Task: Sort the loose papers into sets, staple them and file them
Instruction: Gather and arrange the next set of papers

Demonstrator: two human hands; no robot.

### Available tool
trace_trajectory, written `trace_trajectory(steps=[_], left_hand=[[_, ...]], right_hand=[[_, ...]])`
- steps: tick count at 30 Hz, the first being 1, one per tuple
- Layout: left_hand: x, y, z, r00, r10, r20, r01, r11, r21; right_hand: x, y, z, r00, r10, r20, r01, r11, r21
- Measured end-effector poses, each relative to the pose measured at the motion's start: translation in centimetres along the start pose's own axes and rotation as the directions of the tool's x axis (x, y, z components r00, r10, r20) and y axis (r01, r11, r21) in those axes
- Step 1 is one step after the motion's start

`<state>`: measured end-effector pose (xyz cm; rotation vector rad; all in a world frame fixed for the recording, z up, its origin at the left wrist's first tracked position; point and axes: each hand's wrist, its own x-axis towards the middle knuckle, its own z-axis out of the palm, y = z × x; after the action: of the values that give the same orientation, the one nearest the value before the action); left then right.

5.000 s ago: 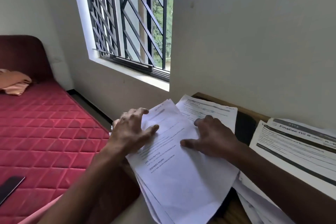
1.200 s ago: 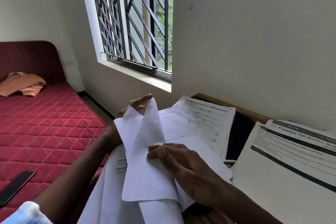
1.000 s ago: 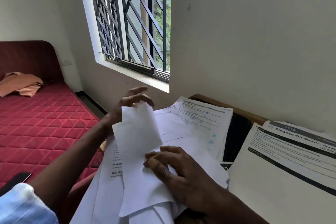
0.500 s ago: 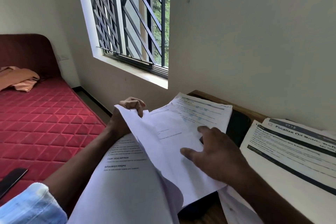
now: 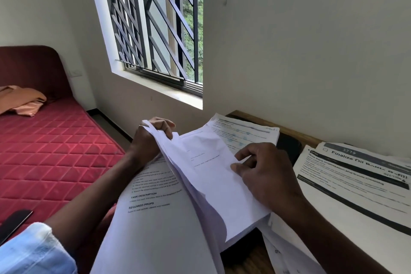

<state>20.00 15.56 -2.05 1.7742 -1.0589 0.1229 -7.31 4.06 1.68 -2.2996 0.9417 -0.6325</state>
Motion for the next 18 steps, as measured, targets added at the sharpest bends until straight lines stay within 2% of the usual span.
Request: trace_trajectory(steps=[3, 6, 7, 9, 11, 12, 14, 16, 17, 18], left_hand=[[0.6, 0.3, -0.3, 0.992, -0.125, -0.005, 0.125, 0.992, 0.02], [0.9, 1.4, 0.1, 0.985, -0.169, -0.044, 0.173, 0.976, 0.135], [0.9, 1.7, 0.2, 0.982, -0.178, -0.062, 0.186, 0.967, 0.175], [0.9, 1.9, 0.5, 0.968, -0.229, -0.107, 0.243, 0.959, 0.147], [1.3, 2.1, 0.7, 0.943, -0.322, -0.086, 0.322, 0.947, -0.013], [1.5, 2.0, 0.9, 0.927, -0.37, -0.065, 0.362, 0.926, -0.107], [1.9, 0.2, 1.6, 0.915, -0.403, -0.006, 0.396, 0.901, -0.179], [2.5, -0.5, 2.3, 0.906, -0.423, -0.03, 0.409, 0.89, -0.201], [2.5, -0.4, 2.7, 0.897, -0.44, -0.039, 0.425, 0.884, -0.195], [2.3, -0.2, 3.0, 0.893, -0.448, -0.047, 0.438, 0.888, -0.143]], right_hand=[[0.8, 0.9, -0.5, 0.999, 0.035, 0.007, -0.034, 0.999, -0.022], [1.1, 1.0, -0.8, 1.0, -0.005, 0.019, 0.007, 0.994, -0.105], [1.2, 0.9, -1.1, 0.998, 0.006, 0.057, -0.005, 1.0, -0.021], [1.3, 0.2, -1.8, 0.981, 0.038, 0.191, -0.097, 0.947, 0.308], [1.3, -0.4, -2.3, 0.946, 0.038, 0.321, -0.225, 0.791, 0.569], [1.1, -0.5, -2.3, 0.934, 0.002, 0.358, -0.256, 0.703, 0.663], [0.5, -0.7, -1.4, 0.916, -0.104, 0.386, -0.295, 0.477, 0.828], [-0.3, -1.2, -0.3, 0.9, -0.174, 0.4, -0.369, 0.184, 0.911], [-0.5, -1.3, 0.1, 0.891, -0.189, 0.412, -0.407, 0.069, 0.911], [-0.7, -1.3, 0.5, 0.886, -0.189, 0.423, -0.431, -0.003, 0.902]])
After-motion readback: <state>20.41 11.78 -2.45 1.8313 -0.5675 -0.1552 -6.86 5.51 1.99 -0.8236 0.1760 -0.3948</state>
